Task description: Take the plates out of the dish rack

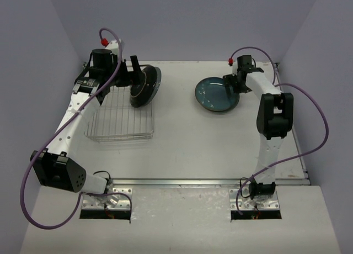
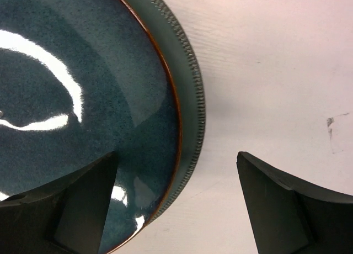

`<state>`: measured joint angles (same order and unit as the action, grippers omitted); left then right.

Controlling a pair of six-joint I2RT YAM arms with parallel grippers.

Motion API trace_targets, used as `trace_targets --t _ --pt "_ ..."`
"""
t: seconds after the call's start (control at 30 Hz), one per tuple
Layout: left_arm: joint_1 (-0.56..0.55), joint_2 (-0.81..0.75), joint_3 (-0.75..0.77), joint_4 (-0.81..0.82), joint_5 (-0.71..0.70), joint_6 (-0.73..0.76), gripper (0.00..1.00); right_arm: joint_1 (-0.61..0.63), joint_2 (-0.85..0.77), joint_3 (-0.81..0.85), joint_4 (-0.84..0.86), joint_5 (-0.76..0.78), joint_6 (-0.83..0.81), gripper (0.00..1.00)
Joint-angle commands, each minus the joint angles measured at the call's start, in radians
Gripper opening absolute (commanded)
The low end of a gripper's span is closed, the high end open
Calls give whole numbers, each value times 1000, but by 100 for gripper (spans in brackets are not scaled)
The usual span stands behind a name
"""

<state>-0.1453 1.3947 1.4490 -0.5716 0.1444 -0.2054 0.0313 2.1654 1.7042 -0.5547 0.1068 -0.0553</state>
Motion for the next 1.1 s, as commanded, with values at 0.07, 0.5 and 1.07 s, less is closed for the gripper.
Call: trace_targets --t 0.07,0.5,1.07 --pt "-14 11 34 26 -54 21 100 -56 -29 4 6 46 -38 88" --pt "-334 155 102 16 -704 286 97 -36 -293 -14 -25 -444 202 93" --pt "-378 460 292 -52 -887 308 92 -37 -570 -215 42 -542 287 99"
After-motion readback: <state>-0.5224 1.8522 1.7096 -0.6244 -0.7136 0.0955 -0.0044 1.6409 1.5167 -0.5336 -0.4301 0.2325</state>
